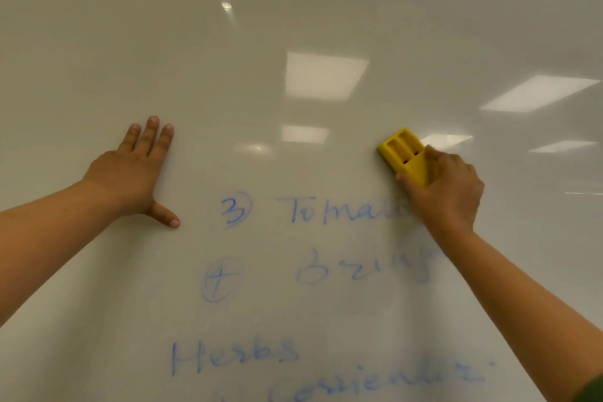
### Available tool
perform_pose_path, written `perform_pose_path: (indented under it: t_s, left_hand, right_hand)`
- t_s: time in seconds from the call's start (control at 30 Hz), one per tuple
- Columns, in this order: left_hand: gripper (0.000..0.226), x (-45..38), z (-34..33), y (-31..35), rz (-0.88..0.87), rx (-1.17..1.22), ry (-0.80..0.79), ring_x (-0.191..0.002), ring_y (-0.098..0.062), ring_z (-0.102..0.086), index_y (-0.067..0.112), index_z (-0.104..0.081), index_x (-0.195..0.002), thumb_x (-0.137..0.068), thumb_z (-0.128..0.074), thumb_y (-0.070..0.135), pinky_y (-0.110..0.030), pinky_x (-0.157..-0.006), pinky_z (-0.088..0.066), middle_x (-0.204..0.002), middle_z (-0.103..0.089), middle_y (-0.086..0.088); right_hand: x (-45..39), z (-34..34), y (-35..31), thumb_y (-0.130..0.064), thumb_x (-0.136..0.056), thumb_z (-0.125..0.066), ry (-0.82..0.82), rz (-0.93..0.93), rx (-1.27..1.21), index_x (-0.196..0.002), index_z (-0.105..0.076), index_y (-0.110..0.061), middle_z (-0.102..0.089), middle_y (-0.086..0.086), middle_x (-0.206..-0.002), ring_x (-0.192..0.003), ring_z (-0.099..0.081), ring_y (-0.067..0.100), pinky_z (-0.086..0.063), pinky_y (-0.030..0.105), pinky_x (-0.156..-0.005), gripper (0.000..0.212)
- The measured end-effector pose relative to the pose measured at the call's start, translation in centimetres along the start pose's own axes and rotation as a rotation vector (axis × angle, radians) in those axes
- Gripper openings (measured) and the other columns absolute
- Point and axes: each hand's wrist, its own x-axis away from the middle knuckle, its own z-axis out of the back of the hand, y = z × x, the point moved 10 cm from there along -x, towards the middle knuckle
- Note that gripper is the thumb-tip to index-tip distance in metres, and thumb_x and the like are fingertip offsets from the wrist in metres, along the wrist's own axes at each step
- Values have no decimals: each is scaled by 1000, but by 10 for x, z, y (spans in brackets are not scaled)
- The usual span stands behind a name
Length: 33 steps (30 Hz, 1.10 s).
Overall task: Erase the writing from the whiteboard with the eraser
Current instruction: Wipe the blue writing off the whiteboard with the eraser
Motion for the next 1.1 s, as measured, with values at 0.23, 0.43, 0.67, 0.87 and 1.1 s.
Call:
perform_pose_path:
  t_s: [0.23, 0.43, 0.67, 0.87, 1.1]
  left_hand:
    - [162, 9, -6, 5, 8, -15, -42, -145, -27, 17, 12, 33, -142, -40, -77, 73, -43, -110, -33, -151, 34, -9]
    - [164, 10, -12, 2, 15, -84, -11, -145, -30, 13, 10, 34, -141, -35, -68, 82, -43, -113, -26, -152, 32, -14]
    - [162, 11, -12, 3, 36, -117, -9, -146, -29, 11, 9, 34, -141, -37, -65, 84, -44, -113, -24, -152, 30, -14]
    - [161, 14, -15, 4, 43, -100, -20, -145, -29, 14, 10, 34, -141, -39, -66, 83, -45, -115, -20, -152, 32, -14]
    - [161, 15, -15, 4, 29, -91, -10, -145, -29, 14, 10, 34, -141, -38, -65, 84, -45, -115, -20, -152, 31, -14]
  right_hand:
    - [4, 22, 76, -45, -72, -72, 106, -304, -62, -126, -55, -20, -61, 11, -120, -109, -55, 34, -37, 44, -96, 63]
    - [25, 12, 48, -37, -72, -75, 133, -228, -140, -126, -55, -16, -60, 11, -119, -108, -52, 34, -36, 41, -93, 61]
    - [7, 24, 82, -44, -71, -73, 126, -309, -96, -126, -55, -21, -62, 9, -120, -110, -55, 33, -35, 44, -98, 63]
    - [31, 11, 48, -39, -69, -76, 191, -329, -164, -122, -57, -16, -63, 13, -115, -105, -55, 36, -39, 42, -93, 61]
    - [33, -1, 12, -55, -62, -66, 46, 67, -69, -112, -64, -19, -67, 8, -101, -92, -60, 31, -35, 38, -88, 62]
